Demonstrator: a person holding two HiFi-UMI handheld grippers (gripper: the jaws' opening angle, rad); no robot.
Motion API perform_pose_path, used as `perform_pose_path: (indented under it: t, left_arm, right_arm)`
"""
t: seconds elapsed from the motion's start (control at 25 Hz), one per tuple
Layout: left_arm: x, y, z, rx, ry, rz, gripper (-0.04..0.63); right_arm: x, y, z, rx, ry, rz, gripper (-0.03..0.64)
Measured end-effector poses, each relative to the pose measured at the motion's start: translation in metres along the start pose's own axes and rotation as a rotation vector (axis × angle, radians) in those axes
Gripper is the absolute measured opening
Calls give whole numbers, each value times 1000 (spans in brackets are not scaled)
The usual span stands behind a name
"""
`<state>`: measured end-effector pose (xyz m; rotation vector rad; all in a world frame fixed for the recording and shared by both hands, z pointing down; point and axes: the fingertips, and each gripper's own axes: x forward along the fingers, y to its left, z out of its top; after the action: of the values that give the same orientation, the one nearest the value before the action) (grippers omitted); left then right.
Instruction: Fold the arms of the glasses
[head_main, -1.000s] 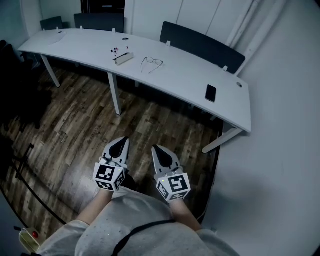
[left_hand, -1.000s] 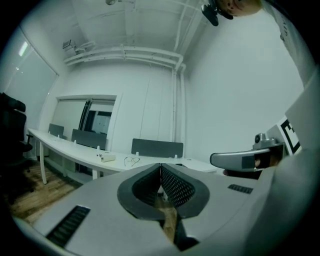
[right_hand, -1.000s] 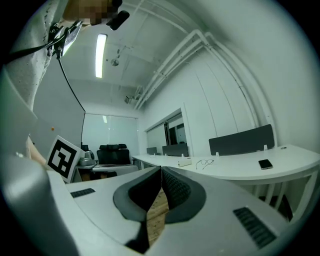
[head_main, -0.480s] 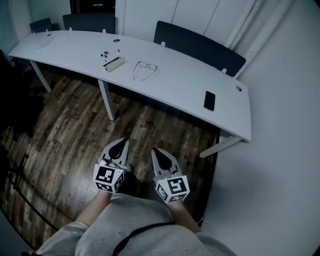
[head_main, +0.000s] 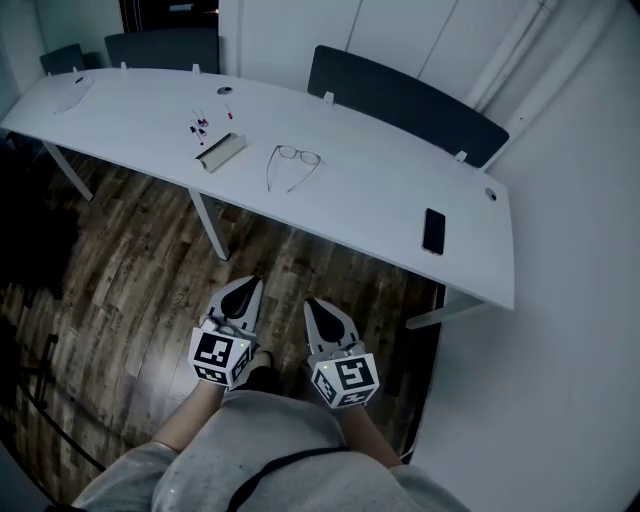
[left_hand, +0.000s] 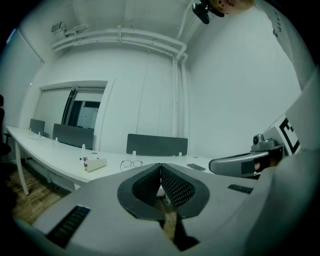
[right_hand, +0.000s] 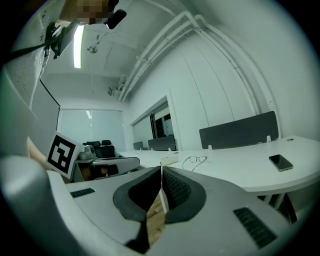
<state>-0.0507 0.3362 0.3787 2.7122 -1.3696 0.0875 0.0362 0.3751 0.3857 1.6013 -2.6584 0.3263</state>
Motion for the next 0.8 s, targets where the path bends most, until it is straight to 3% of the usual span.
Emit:
perform_pose_path:
  t: [0.44, 0.8]
  left_arm:
    - [82, 98, 2, -25, 11, -40, 15]
    - [106, 131, -10, -39, 26, -58, 15]
  right_arm:
    - [126, -23, 11, -5, 29, -15, 20]
    - [169, -31, 4, -1, 43, -21, 20]
